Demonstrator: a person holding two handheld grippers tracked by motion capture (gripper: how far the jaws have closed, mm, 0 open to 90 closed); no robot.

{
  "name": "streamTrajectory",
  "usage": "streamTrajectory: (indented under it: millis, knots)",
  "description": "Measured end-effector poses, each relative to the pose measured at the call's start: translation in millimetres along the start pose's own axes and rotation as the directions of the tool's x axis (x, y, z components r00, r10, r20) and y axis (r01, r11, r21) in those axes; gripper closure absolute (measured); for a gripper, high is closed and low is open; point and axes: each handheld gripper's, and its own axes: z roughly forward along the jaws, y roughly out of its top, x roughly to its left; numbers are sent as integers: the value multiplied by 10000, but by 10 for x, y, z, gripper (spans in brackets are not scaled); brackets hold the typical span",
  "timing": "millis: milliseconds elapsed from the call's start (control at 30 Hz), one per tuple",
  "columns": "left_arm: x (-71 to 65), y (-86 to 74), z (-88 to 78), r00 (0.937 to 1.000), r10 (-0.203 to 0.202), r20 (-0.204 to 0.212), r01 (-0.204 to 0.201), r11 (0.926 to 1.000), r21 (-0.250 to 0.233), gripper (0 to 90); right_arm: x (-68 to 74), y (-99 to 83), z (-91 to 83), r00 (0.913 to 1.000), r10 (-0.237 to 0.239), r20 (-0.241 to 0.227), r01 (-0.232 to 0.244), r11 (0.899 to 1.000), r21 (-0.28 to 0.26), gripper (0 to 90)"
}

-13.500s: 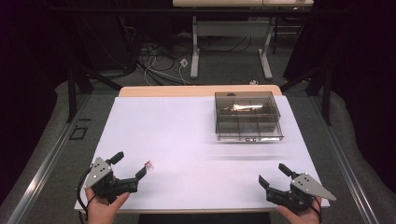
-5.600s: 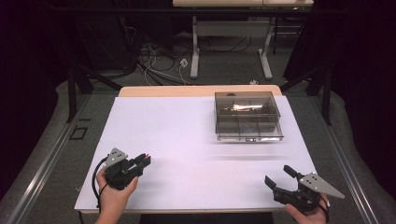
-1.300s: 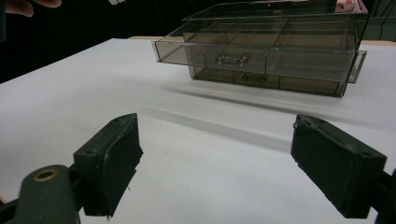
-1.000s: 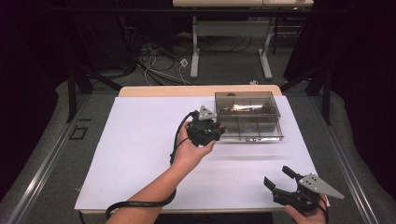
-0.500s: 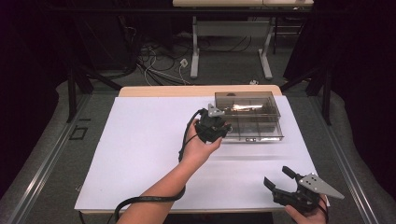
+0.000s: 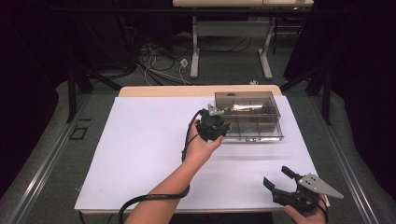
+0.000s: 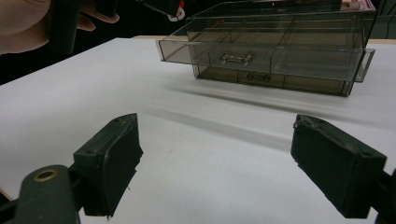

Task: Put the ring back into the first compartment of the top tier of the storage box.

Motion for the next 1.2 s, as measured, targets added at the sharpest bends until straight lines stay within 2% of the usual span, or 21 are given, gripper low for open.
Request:
streamTrajectory:
  millis: [67,200,267,400,433,467,700,867,900,1000,1067,1133,1200]
  knots:
    - [10,-6,27,9998,-183,52,184,9998,-30,717,-4,-1,1,10000,-57,8,57,10000,-2,152]
    - [17,-12,67,9996,-295,-7,295,9996,35,717,-6,-1,1,10000,-26,17,26,10000,-32,152]
    - [22,-16,79,9993,-374,-8,374,9991,196,717,-8,0,1,10000,-32,13,32,10000,-30,152]
    - [34,-38,131,9985,-546,-41,546,9984,116,717,-5,0,3,10000,-29,-9,29,10000,3,152]
    - [38,-33,127,9981,-614,-9,614,9977,297,717,-2,-1,5,10000,-22,-21,22,10000,-11,152]
    - [34,-44,150,9975,-707,-37,707,9974,117,717,-2,-1,6,10000,-22,-28,22,10000,-14,152]
    - [12,-54,188,9974,-714,-4,713,9970,309,716,-4,0,1,10000,-42,-45,42,10000,34,152]
    - [-7,-64,212,9963,-863,-49,863,9960,230,714,-5,2,5,10000,-56,-62,56,10000,7,152]
    - [0,-64,212,9971,-758,-59,759,9968,231,713,-5,2,5,10000,-52,-64,52,10000,8,152]
    - [9,-68,217,9970,-777,5,776,9968,184,706,-6,2,3,10000,-63,-54,63,10000,8,152]
    - [15,-63,203,9966,-828,41,827,9963,216,687,-4,2,4,10000,-21,-59,21,10000,17,152]
    - [17,-68,212,9969,-792,16,792,9968,-83,643,-5,2,4,10000,-62,-53,62,10000,-5,152]
    - [25,-63,204,9977,-680,28,680,9977,-36,620,-4,2,5,10000,-63,-70,63,10000,-15,152]
